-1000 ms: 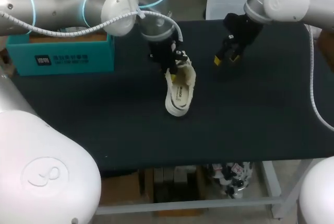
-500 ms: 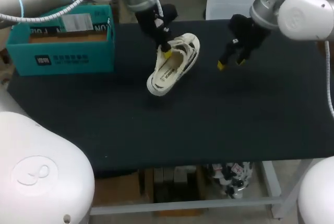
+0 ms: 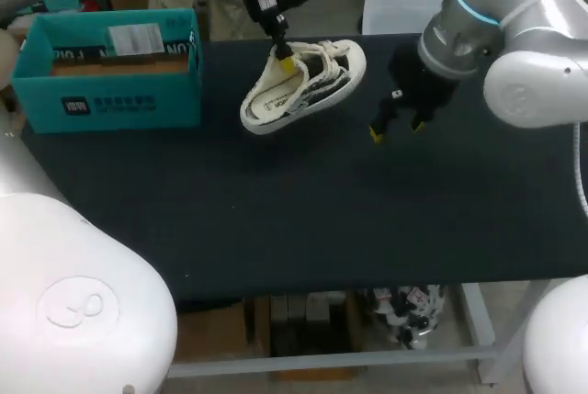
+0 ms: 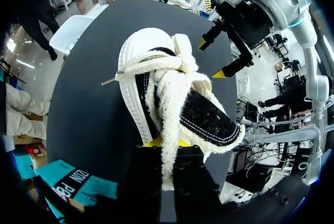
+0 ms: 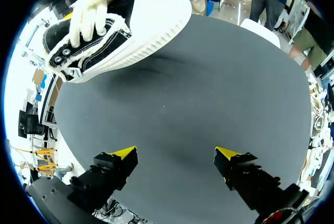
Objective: Open the shoe tongue, take the insole out of the shoe, put the insole back into the shoe, and pack the shoe into the shoebox
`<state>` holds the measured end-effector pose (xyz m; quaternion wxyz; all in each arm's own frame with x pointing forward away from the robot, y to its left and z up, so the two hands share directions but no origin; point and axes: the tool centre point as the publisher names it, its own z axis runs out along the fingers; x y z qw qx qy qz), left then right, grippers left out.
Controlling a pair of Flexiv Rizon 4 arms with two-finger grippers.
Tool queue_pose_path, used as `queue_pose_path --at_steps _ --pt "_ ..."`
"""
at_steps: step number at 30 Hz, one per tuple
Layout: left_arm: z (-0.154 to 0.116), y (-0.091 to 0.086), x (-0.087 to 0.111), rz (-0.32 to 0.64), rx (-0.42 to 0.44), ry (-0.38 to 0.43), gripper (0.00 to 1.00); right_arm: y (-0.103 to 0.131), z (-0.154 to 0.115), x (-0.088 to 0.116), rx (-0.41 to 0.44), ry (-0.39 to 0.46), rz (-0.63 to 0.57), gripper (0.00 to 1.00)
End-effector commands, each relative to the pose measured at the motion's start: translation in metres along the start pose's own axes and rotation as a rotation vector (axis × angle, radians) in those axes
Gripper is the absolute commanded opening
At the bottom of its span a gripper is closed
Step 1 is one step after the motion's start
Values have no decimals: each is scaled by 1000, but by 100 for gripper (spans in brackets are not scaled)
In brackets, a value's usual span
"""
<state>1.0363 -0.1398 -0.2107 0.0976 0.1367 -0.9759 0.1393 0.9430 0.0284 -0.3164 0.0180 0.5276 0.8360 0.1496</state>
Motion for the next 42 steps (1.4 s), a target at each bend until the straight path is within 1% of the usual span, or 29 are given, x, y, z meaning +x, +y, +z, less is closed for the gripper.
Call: queue_pose_path --at_steps 1,7,10,15,17,20,21,24,29,31,36,40,42 --pt "-30 -3 -8 58 -72 62 0 -5 -1 4 -47 -110 2 100" --pt "-59 13 -19 103 -83 56 0 -5 -1 4 -47 -110 2 100" --pt "-79 27 -26 144 -85 70 0 -5 -1 4 -47 -110 2 100" --pt "-112 49 -41 170 -92 57 0 -5 -1 4 -47 -110 2 100" --pt "-123 58 -53 174 -94 58 0 -5 -1 4 -47 -110 2 100" --pt "-132 67 -75 152 -124 66 0 -5 -1 4 -47 -110 2 100" --pt "-138 72 -87 149 -131 76 0 -5 -1 4 -47 -110 2 100" --pt "-160 87 -111 159 -112 109 0 -5 -1 4 -47 -110 2 100" --pt "-190 114 -140 168 -98 100 0 -5 -1 4 -47 -110 2 100" --pt "-195 126 -152 178 -98 102 0 -5 -1 4 -47 -110 2 100" --pt "-192 155 -179 220 -100 145 0 -5 -1 4 -47 -110 2 100" --pt "-186 176 -189 264 -121 153 0 -5 -1 4 -47 -110 2 100" --pt "-179 186 -192 272 -135 147 0 -5 -1 4 -47 -110 2 100"
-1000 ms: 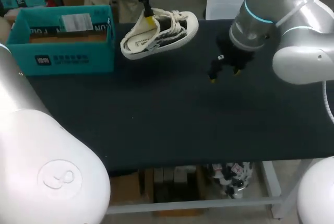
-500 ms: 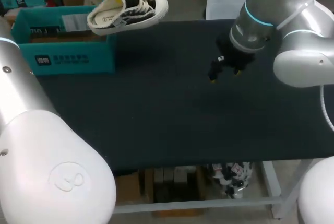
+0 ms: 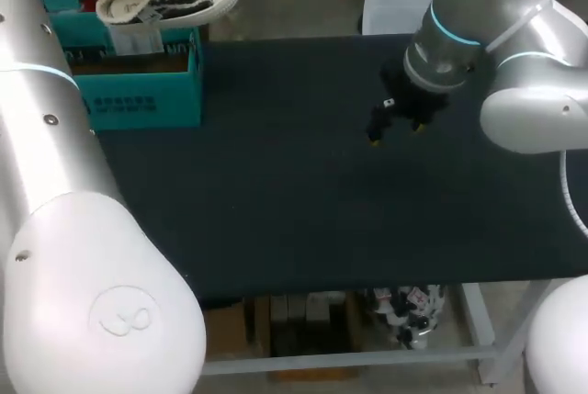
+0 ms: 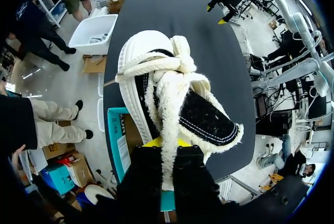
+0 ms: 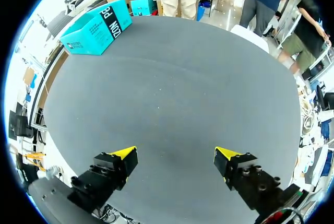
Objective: Open the shoe tongue, take the insole out of the shoe, put the insole back into the shoe, and pack the shoe into the shoebox
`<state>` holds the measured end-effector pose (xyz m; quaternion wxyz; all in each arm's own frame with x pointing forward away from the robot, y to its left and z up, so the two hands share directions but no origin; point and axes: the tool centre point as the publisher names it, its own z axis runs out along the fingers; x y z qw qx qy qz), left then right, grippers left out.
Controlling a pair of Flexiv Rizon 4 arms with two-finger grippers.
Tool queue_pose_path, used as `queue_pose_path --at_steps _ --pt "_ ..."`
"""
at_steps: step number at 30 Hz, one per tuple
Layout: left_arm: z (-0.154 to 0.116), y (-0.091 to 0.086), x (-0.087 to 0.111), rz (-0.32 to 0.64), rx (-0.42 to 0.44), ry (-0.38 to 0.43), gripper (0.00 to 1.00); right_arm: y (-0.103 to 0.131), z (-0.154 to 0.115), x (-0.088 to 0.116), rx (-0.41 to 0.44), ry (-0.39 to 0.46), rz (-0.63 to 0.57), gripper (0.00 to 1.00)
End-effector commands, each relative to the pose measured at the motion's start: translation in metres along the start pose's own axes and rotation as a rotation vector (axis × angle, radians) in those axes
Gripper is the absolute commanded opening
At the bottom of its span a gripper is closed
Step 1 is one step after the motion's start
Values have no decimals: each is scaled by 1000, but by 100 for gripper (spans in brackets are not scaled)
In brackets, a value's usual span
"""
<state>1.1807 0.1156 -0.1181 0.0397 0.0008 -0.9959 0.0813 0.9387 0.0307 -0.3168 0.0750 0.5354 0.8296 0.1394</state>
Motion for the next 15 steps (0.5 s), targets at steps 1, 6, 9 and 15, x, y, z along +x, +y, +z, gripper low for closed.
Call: queue_pose_path --at_steps 1,6,9,15 --pt "14 22 -10 17 27 242 0 -2 -1 0 -2 -1 0 100" --pt "27 48 -12 29 19 249 0 -2 -1 0 -2 -1 0 100" --pt "40 61 -14 17 1 242 0 -2 -1 0 -2 -1 0 100" --pt "61 88 -17 7 -7 258 0 -2 -1 0 -2 -1 0 100"
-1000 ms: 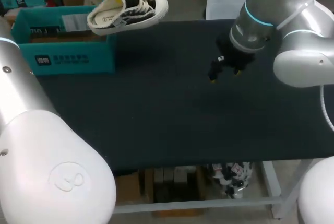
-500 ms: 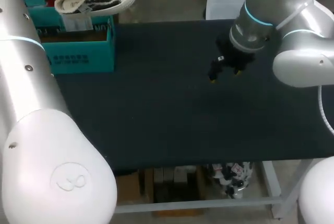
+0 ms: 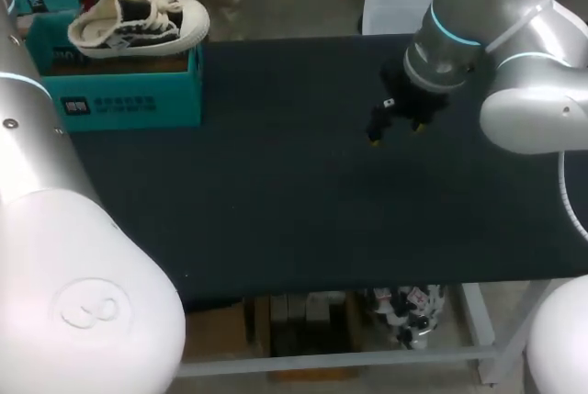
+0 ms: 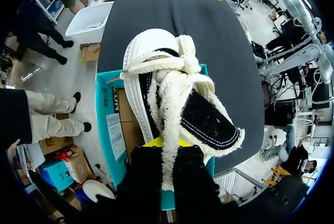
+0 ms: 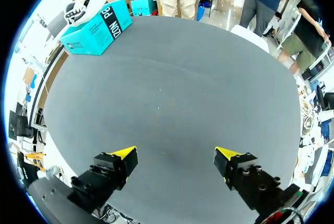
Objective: Open the shoe tongue, take the insole out of the shoe, put the insole back into the shoe, and pack the shoe into the shoebox
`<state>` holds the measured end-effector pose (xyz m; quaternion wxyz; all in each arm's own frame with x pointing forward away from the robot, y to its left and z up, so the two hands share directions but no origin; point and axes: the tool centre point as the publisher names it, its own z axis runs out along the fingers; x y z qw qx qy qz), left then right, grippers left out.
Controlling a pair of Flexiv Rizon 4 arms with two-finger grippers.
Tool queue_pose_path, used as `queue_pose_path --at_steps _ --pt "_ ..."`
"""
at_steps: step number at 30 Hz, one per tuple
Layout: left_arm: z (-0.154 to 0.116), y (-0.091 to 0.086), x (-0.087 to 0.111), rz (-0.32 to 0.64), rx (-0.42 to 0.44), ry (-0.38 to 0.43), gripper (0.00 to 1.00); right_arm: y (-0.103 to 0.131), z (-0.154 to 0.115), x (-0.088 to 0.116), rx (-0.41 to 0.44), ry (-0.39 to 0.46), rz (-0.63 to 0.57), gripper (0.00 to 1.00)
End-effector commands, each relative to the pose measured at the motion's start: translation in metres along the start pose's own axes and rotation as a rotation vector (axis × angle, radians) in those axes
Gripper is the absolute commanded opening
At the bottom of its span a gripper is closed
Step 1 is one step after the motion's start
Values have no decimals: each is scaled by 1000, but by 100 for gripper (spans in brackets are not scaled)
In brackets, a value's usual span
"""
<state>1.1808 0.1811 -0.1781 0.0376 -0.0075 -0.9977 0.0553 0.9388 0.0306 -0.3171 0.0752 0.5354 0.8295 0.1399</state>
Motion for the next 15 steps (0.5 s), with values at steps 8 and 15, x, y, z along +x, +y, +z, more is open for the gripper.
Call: queue_pose_path --at_steps 8,15 --pt "40 34 -21 -25 33 296 0 -2 -1 0 -1 -2 0 100" --pt "32 50 -11 -30 55 277 0 -2 -1 0 -1 -2 0 100"
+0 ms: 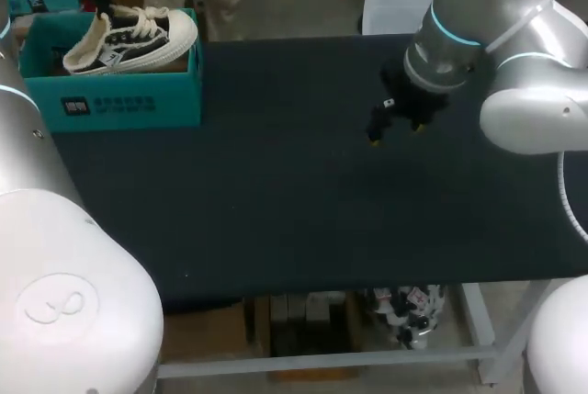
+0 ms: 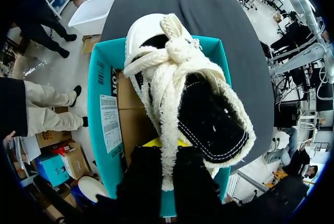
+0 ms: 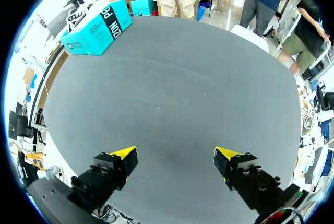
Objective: Open the shoe tongue, take the insole out of the shoe, put the insole back into the shoe, and pack the shoe into the shoebox
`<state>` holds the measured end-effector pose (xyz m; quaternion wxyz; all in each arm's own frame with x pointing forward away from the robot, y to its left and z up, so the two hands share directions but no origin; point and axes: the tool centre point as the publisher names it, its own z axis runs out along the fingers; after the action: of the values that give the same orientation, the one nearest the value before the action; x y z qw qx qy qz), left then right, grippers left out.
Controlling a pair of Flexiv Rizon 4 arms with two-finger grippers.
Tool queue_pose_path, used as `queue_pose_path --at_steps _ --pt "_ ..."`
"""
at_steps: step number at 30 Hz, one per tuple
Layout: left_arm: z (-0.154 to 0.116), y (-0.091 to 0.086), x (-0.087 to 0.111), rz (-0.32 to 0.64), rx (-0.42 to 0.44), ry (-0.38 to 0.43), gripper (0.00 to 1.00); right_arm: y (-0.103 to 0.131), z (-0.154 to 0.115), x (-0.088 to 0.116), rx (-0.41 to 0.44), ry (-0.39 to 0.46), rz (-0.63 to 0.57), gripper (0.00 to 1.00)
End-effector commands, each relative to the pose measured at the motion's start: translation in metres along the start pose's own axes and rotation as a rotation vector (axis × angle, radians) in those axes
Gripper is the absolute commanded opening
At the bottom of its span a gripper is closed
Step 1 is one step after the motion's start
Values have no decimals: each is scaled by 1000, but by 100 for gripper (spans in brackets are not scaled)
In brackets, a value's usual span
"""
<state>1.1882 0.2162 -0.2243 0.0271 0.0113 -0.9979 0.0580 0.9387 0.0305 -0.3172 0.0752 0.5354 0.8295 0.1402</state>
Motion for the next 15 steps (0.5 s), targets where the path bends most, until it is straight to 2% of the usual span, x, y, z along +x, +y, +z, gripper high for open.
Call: queue_pose_path --at_steps 1,6,15 --pt "-12 11 0 6 46 296 0 -1 -1 0 0 -2 -1 100" --pt "-14 17 11 5 46 273 0 -1 -1 0 0 -2 -1 100" --pt "21 20 -1 -29 -11 311 0 -1 -1 0 0 -2 -1 100"
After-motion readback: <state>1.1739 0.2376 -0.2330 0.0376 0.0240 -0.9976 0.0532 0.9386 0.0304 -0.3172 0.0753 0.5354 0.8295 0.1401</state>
